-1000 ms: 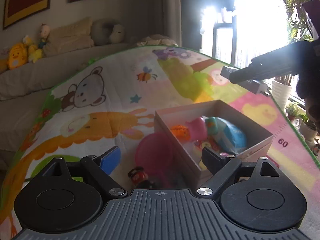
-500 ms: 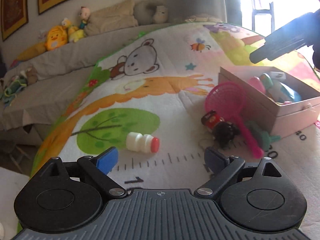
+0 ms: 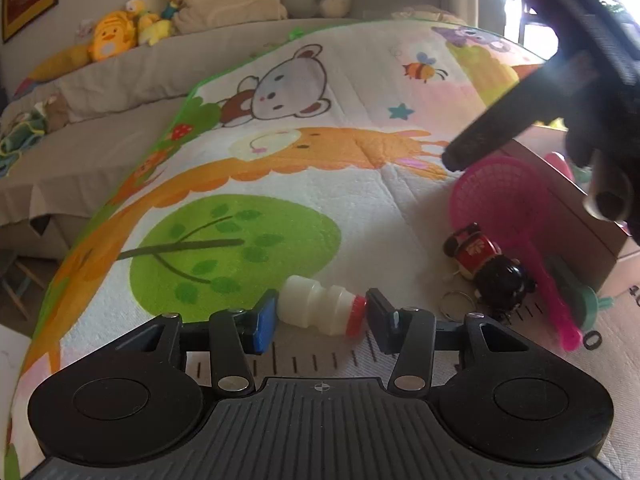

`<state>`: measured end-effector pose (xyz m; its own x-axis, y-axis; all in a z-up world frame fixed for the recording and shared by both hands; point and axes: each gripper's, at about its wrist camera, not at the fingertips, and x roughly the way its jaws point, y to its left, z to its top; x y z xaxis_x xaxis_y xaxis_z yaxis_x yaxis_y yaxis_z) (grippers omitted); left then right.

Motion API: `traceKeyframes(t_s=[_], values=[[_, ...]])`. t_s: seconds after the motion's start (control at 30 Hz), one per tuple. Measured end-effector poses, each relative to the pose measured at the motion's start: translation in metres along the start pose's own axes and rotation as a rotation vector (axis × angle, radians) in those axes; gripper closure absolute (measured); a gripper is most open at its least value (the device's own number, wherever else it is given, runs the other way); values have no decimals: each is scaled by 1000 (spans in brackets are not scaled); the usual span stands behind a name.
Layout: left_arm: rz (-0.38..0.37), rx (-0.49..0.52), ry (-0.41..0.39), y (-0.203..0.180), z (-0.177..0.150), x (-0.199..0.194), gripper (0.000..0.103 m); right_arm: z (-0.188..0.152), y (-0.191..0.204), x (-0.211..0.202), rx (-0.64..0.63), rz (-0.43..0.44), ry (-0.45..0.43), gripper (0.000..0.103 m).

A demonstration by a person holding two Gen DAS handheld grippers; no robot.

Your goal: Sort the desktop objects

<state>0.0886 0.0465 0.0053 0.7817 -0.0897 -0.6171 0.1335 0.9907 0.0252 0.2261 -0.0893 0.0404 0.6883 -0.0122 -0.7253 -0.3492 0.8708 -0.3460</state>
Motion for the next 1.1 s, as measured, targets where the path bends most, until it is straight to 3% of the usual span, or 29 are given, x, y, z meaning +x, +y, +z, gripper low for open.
traceKeyframes(t_s=[0.17,0.33,0.53,0.7,0.8,0.93,1.1], values=[[-82,52,-11,-13,-16,-21,51,4,5,23,-24,-11,108,65],[-142,81,-21,-24,-33,-44,50,-11,13,7,-24,73,162,65],[-148,84,-40,-26,-47,-63,32,-49,28,-38,-51,179,160,64],[-140,78,-48,-25,-51,-69,23,-80,30,-81,-9,314,150,64],[-133,73,-52,-24,-51,-69,19,-94,23,-112,34,358,72,64],[-125,53,-53,-21,-51,-69,14,-117,-3,-144,140,371,-30,48],[-120,55,-51,-22,-51,-68,11,-159,-42,-143,317,285,-26,48]])
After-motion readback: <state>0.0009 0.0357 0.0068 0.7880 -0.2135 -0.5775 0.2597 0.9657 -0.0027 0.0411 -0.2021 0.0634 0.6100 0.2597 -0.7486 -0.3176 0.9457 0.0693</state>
